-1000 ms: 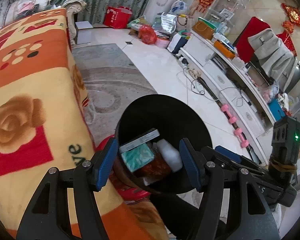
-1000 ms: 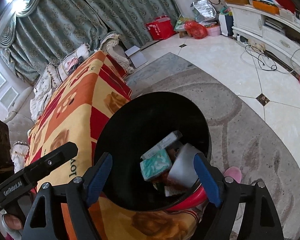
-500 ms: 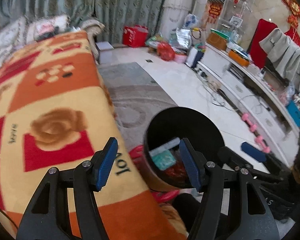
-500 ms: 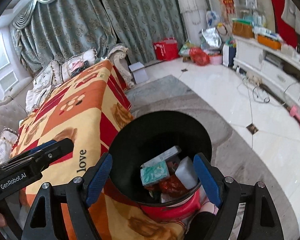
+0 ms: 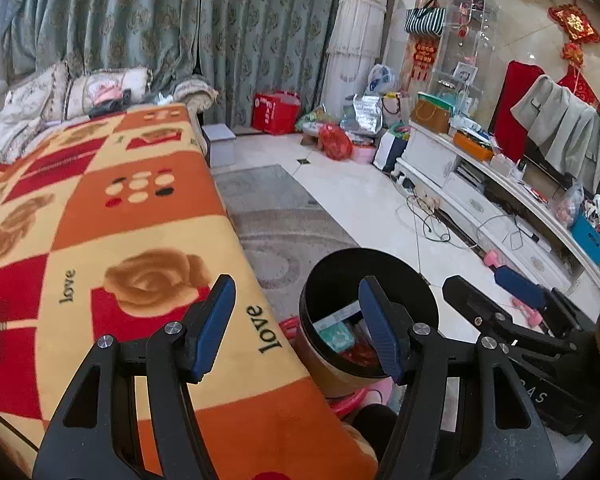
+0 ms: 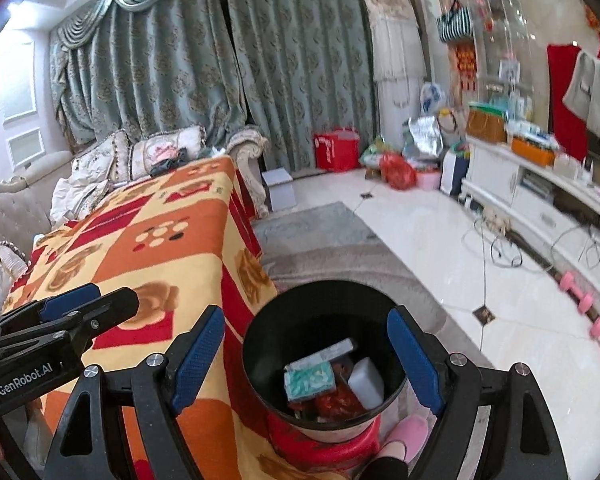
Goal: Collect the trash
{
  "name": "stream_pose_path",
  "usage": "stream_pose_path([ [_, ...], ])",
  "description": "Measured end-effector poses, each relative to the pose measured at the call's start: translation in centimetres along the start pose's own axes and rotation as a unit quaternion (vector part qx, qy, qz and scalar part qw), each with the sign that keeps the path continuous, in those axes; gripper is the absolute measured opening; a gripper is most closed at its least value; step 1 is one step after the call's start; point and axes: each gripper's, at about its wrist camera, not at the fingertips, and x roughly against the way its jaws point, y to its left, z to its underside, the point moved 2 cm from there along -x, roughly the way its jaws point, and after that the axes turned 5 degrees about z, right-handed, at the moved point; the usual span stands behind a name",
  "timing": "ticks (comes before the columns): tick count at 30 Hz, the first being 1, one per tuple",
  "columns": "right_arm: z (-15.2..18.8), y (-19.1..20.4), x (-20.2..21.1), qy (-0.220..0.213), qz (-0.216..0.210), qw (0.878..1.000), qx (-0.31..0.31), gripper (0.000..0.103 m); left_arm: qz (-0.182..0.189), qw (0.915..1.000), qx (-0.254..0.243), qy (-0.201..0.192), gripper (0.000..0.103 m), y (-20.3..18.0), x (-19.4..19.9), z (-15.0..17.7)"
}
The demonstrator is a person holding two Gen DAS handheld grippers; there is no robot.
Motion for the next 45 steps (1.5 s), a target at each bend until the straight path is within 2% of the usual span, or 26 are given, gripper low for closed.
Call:
stream_pose_path([
  [8,-1.2,1.2,1.8,-0.035,0.003,0.999,0.010,0.082,-0.007,0.9992,-0.010,-0.038,0.063,0.1,2.4,-0.6],
  [16,-1.5,1.3,2.7,-0.051,0.005,0.999,0.008,0.082,-0.012,0.9983,-0.016,-0.055,0.063,0.0,3.2,-0.7],
  [45,-1.5,0.7,2.4,-0.039,0.011,0.999,0.003,0.083,-0.011,0.9987,-0.008,-0.049,0.063,0.0,2.8,-0.4],
])
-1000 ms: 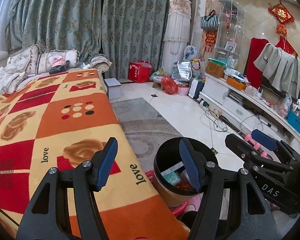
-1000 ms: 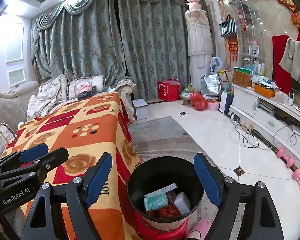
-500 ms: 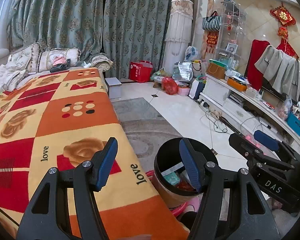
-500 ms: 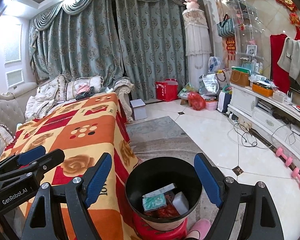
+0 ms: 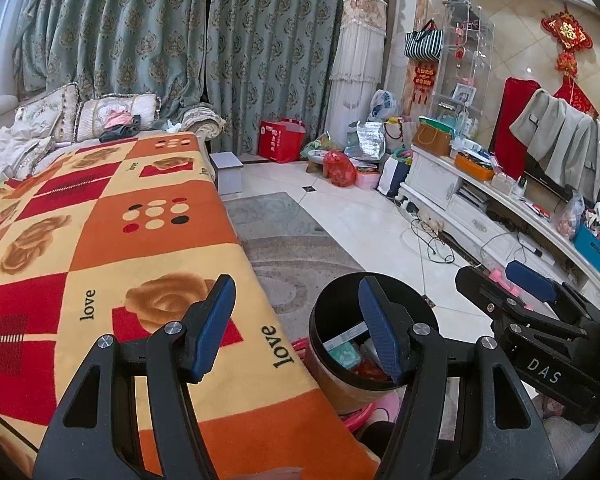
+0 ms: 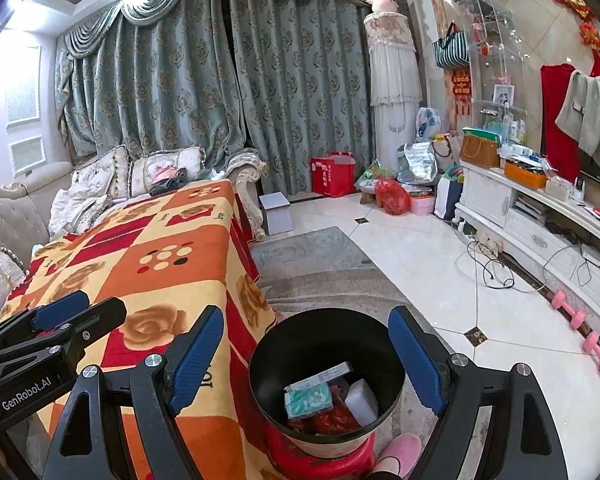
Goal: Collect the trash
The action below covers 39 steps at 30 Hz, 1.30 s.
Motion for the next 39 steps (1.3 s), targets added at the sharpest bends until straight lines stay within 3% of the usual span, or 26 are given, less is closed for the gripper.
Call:
stream_pose_path([
  [39,0.22,-0.02,-0.51,0.009,-0.001,1.000,0.001,0.083,0.002,1.0000,0.001,0.005,0.063,-0.09,-0.12,0.47],
])
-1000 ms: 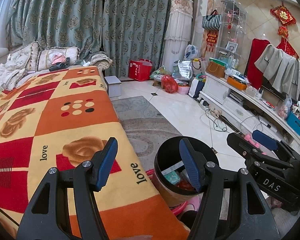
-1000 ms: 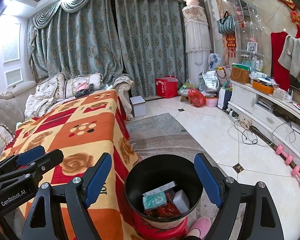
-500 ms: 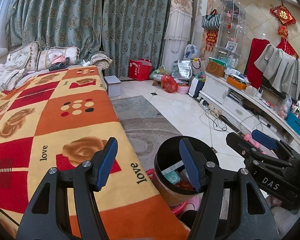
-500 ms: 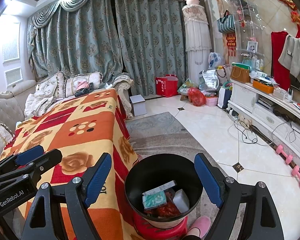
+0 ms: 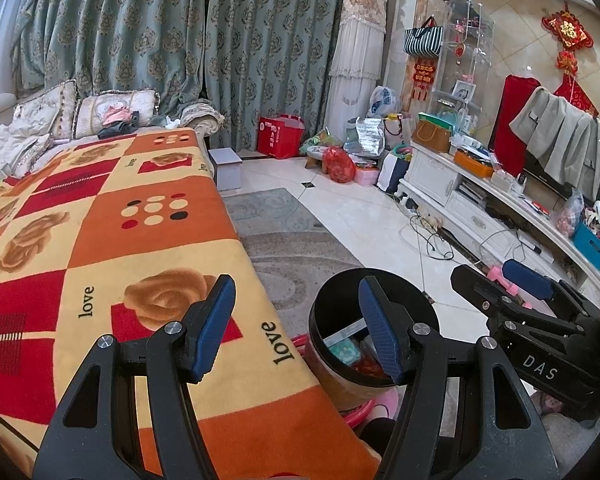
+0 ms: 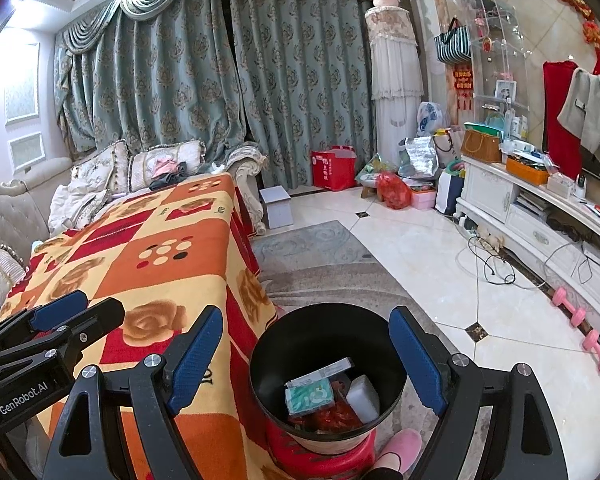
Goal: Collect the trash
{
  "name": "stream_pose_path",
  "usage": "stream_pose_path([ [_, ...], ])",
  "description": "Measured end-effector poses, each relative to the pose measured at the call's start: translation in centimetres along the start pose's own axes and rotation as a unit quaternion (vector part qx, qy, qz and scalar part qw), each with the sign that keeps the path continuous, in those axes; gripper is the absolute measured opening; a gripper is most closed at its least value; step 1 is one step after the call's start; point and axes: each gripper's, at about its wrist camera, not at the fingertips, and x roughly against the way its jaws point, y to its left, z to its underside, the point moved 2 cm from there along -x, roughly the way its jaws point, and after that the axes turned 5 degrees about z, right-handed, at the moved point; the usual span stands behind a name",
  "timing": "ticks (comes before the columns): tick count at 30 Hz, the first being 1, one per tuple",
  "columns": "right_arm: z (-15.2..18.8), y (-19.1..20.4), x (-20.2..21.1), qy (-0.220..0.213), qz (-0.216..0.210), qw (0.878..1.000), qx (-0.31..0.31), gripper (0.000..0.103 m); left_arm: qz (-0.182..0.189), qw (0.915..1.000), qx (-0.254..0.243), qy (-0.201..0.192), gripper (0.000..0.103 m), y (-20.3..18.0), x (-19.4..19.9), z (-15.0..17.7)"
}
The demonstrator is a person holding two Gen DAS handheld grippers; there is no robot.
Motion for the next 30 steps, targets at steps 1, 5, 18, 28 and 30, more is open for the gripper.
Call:
stream_pose_path([
  [1,0.0,0.0,0.0,0.000,0.000,1.000,0.000,0.083,0.000,1.0000,0.000,0.001,0.063,0.0,0.0,0.1],
  [5,0.5,-0.1,-0.1,0.003,0.000,1.000,0.000,0.084,0.001,1.0000,0.000,0.002,0.063,0.0,-0.1,0.3],
  [18,0.8,-0.3,-0.3,0.007,0.001,1.000,-0.001,0.085,0.001,1.0000,-0.001,0.003,0.063,-0.1,-0.1,0.3],
  [28,1.0,-0.3,-0.5,0.012,0.001,1.000,0.002,0.085,0.001,1.0000,-0.001,0.003,0.063,-0.1,-0.2,0.4],
  [30,1.0,0.0,-0.6,0.014,0.000,1.000,0.004,0.086,0.004,1.0000,0.006,0.006,0.063,0.1,-0.1,0.6],
])
